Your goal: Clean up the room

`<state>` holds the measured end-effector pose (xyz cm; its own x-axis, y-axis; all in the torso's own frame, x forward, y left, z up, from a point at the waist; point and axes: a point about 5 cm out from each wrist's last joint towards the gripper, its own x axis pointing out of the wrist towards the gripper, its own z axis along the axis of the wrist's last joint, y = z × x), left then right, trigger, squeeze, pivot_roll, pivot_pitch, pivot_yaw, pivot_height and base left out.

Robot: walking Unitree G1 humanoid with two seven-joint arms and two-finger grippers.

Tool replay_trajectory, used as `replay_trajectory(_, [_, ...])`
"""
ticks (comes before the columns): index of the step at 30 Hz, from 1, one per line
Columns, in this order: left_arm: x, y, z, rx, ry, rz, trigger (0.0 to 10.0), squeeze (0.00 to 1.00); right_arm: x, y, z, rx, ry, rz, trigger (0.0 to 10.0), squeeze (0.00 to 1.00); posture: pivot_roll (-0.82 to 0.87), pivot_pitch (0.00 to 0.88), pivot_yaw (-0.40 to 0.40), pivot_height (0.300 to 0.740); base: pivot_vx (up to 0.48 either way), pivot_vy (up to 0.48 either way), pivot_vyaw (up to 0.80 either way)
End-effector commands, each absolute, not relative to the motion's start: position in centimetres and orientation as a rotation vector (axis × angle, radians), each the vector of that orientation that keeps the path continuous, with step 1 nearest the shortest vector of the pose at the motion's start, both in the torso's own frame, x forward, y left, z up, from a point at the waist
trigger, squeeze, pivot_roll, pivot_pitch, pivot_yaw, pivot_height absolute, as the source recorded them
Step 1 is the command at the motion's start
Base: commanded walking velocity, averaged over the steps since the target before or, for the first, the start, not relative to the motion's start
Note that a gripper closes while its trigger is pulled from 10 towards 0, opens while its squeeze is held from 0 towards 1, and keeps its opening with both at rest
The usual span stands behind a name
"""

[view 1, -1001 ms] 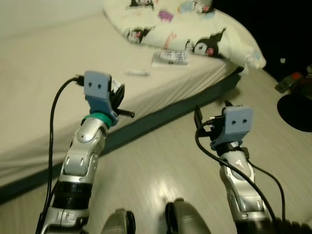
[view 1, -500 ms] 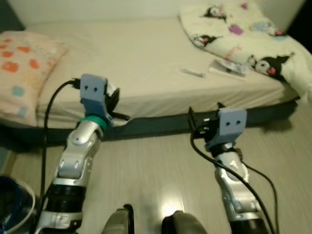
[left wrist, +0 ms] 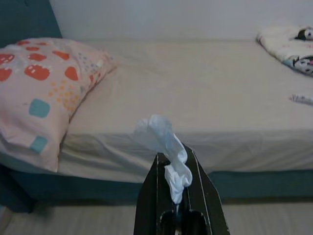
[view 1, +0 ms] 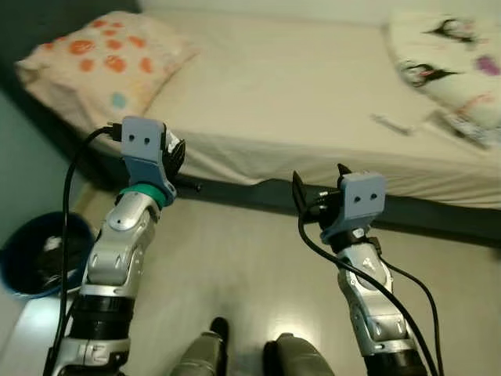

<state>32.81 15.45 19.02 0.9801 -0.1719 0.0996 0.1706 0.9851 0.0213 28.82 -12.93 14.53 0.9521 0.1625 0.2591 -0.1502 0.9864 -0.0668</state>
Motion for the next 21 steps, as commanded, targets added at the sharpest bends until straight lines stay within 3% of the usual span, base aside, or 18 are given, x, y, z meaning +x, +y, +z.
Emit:
replay_trajectory(1, [32.7, 15.7, 18.4, 0.024, -0.070, -0.157, 10.0, 0.00, 28.6, -13.1, 14.1, -0.034, -0.254, 0.153, 10.0, 0.00, -0.10, 0.113, 0.062, 0.705, 0.000, 0.000, 0.78])
replay_trajectory(21, [32.8, 16.8, 18.4, 0.084, -0.060, -0.067, 10.0, 0.00, 28.5, -12.0, 14.1, -0.018, -0.257, 0.202, 10.0, 0.00, -0.09, 0.118, 0.068, 0.705, 0.000, 0.000, 0.78])
